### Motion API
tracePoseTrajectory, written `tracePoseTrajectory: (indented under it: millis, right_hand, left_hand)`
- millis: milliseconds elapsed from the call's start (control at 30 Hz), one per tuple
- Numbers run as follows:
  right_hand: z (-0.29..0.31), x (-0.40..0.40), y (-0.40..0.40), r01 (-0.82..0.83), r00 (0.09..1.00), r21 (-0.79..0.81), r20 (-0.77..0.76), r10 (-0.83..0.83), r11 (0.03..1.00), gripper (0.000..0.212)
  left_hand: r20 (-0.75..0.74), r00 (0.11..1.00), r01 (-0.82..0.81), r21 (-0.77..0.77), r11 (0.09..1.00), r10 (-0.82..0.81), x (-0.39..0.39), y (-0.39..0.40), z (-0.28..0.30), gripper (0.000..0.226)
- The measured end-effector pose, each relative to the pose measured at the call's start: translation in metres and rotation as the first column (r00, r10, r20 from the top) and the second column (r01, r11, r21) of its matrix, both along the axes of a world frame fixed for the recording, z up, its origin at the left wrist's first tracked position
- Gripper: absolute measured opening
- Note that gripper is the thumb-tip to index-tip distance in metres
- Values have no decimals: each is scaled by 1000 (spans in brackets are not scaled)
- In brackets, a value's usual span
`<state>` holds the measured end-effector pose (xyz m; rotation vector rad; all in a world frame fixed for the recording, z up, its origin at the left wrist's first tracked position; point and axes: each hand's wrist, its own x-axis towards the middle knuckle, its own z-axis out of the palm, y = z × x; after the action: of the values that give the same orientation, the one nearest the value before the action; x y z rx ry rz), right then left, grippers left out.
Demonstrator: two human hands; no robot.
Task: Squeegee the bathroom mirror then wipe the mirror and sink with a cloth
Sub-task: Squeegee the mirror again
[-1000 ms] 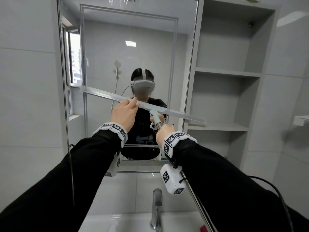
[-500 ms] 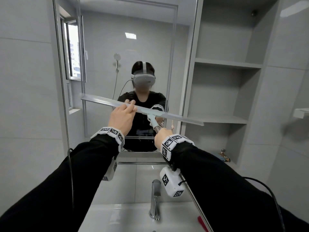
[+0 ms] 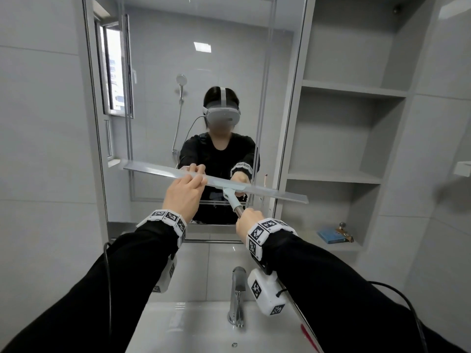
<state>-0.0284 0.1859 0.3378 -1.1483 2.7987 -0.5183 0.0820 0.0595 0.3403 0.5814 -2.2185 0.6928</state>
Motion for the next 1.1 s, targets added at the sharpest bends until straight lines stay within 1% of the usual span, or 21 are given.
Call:
tracePoseTrajectory:
  millis: [100, 300, 400, 500, 600, 667, 733, 800, 900, 1000, 1100]
  right_hand:
    - [-8, 3, 1, 1, 1000, 20, -3, -1, 1000, 32]
    - [-17, 4, 7, -10, 1000, 55, 14, 9, 998, 31]
    - [-21, 9, 11, -1, 1000, 81, 14, -1, 997, 32]
    - [-23, 13, 12, -1, 1000, 72, 26, -1, 997, 32]
    - [-25, 16, 16, -27, 999, 97, 26, 24, 995, 32]
    - [-28, 14, 19, -48, 999, 91, 11, 48, 995, 31]
    - [-30, 12, 20, -21, 999, 116, 28, 18, 993, 30]
    - [-31, 13, 20, 3, 999, 99, 46, -8, 995, 30]
    - [-32, 13, 19, -11, 999, 89, 50, 6, 996, 31]
    - [-38, 13, 23, -31, 999, 113, 21, 29, 993, 32]
    - [-45, 12, 24, -46, 999, 120, 8, 45, 992, 31]
  left_hand:
    - [-7, 1000, 0, 3, 1000, 0, 1, -2, -10, 38]
    - [34, 999, -29, 29, 999, 28, 4, 2, -26, 40]
    - [58, 997, -61, 88, 994, 56, 5, 4, -34, 38]
    - [78, 995, -80, 132, 988, 70, 5, 1, -36, 36]
    - [105, 992, -90, 181, 979, 72, 3, 1, -41, 36]
    - [89, 993, -85, 154, 984, 72, 4, 2, -47, 33]
    - [100, 992, -81, 105, 991, 70, 6, 4, -53, 29]
    - [92, 994, -58, 69, 996, 51, 6, 4, -54, 31]
    - [97, 994, -52, 39, 998, 48, 6, 3, -53, 34]
    - [87, 995, -51, 67, 996, 45, 8, 7, -58, 34]
    - [87, 996, -9, 92, 996, 1, 9, 8, -71, 38]
